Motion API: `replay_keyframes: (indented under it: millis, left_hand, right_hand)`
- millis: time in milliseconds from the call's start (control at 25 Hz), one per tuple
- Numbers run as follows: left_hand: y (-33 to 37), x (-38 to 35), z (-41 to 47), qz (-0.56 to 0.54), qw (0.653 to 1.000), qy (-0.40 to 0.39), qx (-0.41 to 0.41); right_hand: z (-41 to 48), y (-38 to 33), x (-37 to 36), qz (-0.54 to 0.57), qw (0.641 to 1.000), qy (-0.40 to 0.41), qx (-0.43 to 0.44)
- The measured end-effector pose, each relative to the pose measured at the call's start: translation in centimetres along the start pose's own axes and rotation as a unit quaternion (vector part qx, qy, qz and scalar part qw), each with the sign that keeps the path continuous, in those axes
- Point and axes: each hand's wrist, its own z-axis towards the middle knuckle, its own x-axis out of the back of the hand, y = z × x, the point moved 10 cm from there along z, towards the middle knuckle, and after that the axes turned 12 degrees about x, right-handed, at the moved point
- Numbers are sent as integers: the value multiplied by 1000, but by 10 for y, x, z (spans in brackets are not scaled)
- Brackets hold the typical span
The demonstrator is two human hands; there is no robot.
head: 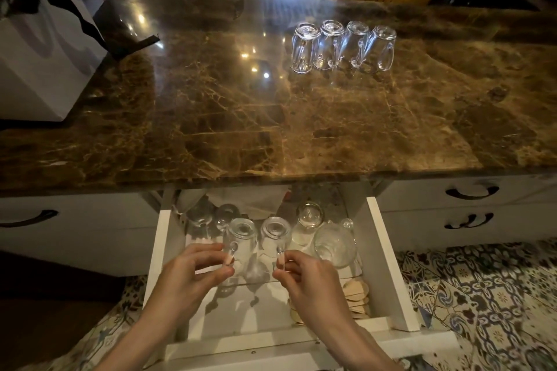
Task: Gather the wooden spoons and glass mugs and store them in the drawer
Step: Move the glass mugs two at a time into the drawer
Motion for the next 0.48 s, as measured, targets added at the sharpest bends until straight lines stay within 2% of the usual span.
replay_keyframes:
  millis: [200, 480]
  left_hand:
    - [-10, -5, 17, -5, 1000, 19, 7]
    - [-11, -19, 42, -14, 998, 56, -2]
  right_hand:
    - [9, 14, -7, -7, 999, 7, -36]
    - [25, 30, -15, -63, 990, 71, -101]
